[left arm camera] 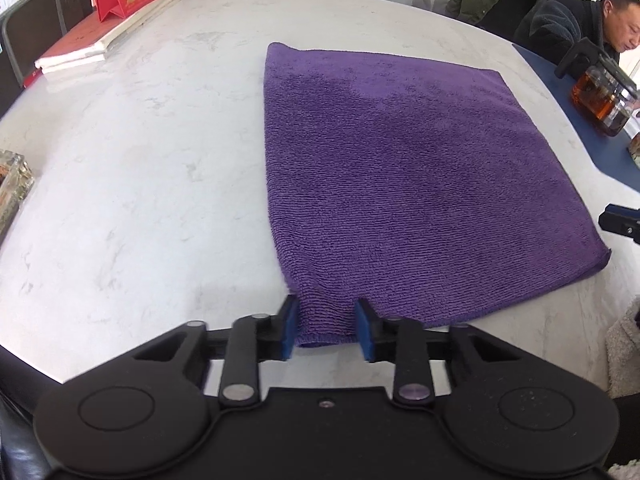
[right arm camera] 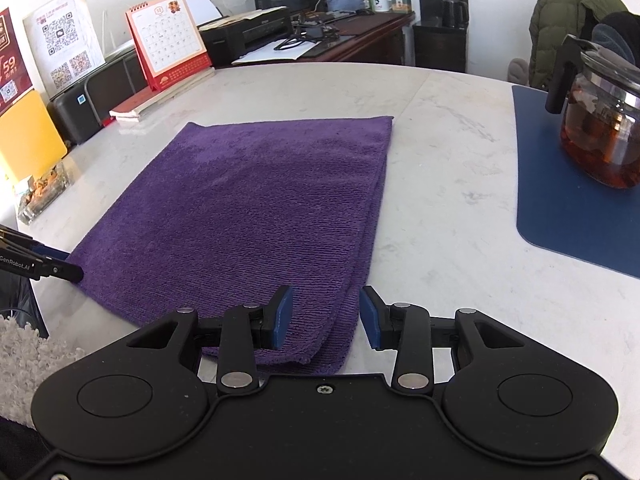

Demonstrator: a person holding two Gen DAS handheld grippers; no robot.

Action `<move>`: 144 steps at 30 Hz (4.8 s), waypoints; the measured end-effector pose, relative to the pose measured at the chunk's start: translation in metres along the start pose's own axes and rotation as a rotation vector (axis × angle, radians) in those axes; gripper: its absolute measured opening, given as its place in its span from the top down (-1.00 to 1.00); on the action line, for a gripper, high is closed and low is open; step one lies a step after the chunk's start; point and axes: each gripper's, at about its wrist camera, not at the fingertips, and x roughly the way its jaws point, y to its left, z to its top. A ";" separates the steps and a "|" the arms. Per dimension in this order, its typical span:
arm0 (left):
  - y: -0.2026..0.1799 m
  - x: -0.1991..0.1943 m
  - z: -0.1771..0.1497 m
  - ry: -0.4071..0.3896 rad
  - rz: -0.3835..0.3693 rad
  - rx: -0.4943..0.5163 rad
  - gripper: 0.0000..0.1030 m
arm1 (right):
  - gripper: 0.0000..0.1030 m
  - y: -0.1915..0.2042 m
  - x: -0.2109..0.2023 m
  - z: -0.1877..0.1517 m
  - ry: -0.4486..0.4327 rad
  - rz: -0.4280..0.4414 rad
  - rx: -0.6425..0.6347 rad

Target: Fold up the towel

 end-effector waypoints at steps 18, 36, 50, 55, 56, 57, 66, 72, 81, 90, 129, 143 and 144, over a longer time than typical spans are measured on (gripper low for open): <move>0.028 0.008 0.013 0.099 -0.164 0.026 0.82 | 0.29 0.002 0.005 -0.013 0.157 -0.136 0.205; 0.034 0.011 0.013 0.099 -0.222 0.057 0.82 | 0.40 0.020 0.007 -0.010 0.191 -0.114 0.295; 0.032 0.010 0.012 0.092 -0.211 0.055 0.81 | 0.70 0.040 0.016 -0.006 0.217 -0.192 0.070; 0.033 0.008 0.010 0.083 -0.207 0.037 0.81 | 0.83 0.030 0.015 -0.005 0.214 -0.132 0.113; 0.034 0.008 0.010 0.080 -0.208 0.030 0.82 | 0.85 0.027 0.014 -0.006 0.212 -0.118 0.133; 0.035 0.008 0.010 0.077 -0.211 0.025 0.82 | 0.85 0.022 0.013 -0.006 0.207 -0.097 0.166; 0.038 0.000 0.015 0.036 -0.251 -0.029 0.85 | 0.88 0.001 0.002 -0.001 0.149 0.027 0.291; 0.049 -0.009 0.023 -0.017 -0.292 -0.111 0.85 | 0.88 -0.004 0.000 0.005 0.119 0.072 0.329; 0.052 -0.009 0.033 -0.065 -0.311 -0.168 0.87 | 0.88 -0.017 0.001 0.007 0.081 0.136 0.431; 0.052 -0.012 0.059 -0.120 -0.302 -0.156 0.88 | 0.92 -0.019 0.003 0.028 0.055 0.131 0.398; 0.031 0.007 0.017 0.167 -0.093 0.046 0.37 | 0.93 -0.022 0.019 0.032 0.085 0.160 0.407; 0.013 0.011 0.013 0.139 -0.074 0.120 0.92 | 0.93 -0.022 0.013 0.015 0.074 0.165 0.439; 0.014 0.009 0.014 0.131 -0.079 0.111 0.93 | 0.93 -0.022 0.012 0.014 0.075 0.164 0.438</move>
